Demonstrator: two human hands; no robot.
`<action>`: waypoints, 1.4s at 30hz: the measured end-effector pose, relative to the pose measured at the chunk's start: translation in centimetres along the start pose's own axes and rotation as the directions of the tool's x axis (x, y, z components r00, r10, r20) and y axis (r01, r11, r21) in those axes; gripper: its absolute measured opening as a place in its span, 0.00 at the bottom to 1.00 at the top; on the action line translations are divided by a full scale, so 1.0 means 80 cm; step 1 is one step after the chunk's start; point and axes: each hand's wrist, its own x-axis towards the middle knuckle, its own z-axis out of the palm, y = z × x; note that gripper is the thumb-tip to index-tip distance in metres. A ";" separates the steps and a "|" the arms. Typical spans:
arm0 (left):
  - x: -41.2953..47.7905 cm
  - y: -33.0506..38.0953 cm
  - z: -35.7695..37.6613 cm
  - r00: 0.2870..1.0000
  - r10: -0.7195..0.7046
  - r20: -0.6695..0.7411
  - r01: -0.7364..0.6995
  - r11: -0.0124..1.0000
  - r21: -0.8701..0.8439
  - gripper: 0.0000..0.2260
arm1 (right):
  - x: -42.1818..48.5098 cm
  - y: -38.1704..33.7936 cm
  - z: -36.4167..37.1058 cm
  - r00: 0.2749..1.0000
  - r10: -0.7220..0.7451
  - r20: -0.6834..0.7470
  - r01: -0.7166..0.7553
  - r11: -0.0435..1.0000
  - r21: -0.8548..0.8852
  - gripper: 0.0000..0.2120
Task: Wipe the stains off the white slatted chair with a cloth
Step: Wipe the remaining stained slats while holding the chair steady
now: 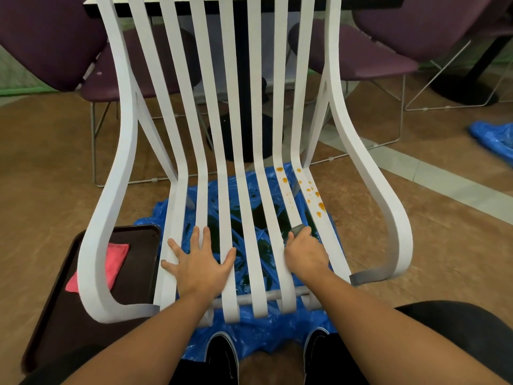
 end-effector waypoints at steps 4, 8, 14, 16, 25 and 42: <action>0.001 0.000 0.002 1.000 -0.001 0.004 0.001 1.000 0.004 0.41 | 0.024 -0.013 0.000 1.000 0.008 0.020 -0.008 1.000 0.000 0.16; 0.002 0.000 0.003 1.000 0.000 0.001 0.000 1.000 0.003 0.41 | 0.059 -0.035 -0.005 0.988 0.081 0.134 -0.080 0.997 -0.017 0.18; 0.006 0.000 0.006 1.000 -0.001 0.004 0.001 1.000 0.015 0.41 | 0.110 -0.059 -0.009 0.969 0.116 0.218 -0.126 0.992 0.031 0.19; 0.006 -0.001 0.005 1.000 -0.005 0.009 0.004 1.000 0.021 0.41 | 0.124 -0.068 -0.011 0.963 0.130 0.237 -0.143 0.989 0.039 0.21; 0.007 -0.002 0.007 1.000 -0.006 0.029 0.005 1.000 0.026 0.42 | 0.176 -0.098 -0.017 0.942 0.152 0.298 -0.172 0.984 0.043 0.24; 0.012 -0.002 0.008 0.998 -0.015 0.064 0.010 0.997 0.080 0.42 | 0.251 -0.137 -0.018 0.953 0.071 0.294 -0.093 0.994 0.061 0.25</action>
